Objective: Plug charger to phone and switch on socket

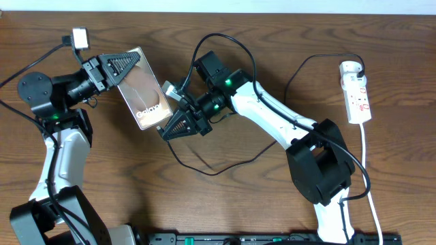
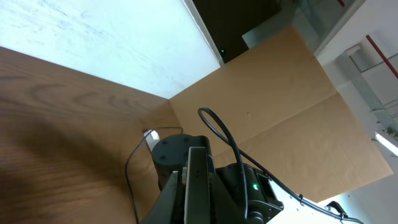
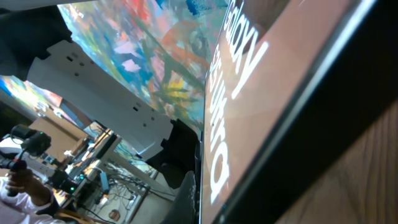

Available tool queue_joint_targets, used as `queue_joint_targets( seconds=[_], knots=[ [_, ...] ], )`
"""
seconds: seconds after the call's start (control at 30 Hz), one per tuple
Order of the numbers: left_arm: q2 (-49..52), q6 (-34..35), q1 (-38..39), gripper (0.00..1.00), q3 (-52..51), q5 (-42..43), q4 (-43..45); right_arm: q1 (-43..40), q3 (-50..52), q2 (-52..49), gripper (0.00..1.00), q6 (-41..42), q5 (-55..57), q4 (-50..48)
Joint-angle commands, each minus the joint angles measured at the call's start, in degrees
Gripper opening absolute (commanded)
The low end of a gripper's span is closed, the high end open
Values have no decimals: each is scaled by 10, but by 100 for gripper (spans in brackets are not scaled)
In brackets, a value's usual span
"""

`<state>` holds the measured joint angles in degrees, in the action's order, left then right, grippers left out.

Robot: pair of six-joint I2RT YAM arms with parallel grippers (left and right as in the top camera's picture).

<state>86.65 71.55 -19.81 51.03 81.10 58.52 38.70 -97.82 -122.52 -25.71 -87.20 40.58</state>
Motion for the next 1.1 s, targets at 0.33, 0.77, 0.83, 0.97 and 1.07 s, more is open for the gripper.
queue_joint_targets(
  seconds=[0.33, 0.77, 0.83, 0.97, 1.07],
  knots=[
    [-5, -8, 3, 7, -2, 8, 6, -5, -4, 2, 1, 6, 18, -10],
    [-5, -25, 3, 7, -2, 20, 6, -6, -4, 2, 1, 19, 16, -16],
    [-5, -25, 3, 7, -2, 21, 6, -6, -4, 2, 1, 19, 16, -16],
    [-5, -30, 3, 7, -2, 24, 6, -6, -4, 2, 1, 19, 16, -17],
    [-5, -29, 3, 7, -2, 24, 5, -8, -4, 2, 1, 21, 16, -21]
  ],
)
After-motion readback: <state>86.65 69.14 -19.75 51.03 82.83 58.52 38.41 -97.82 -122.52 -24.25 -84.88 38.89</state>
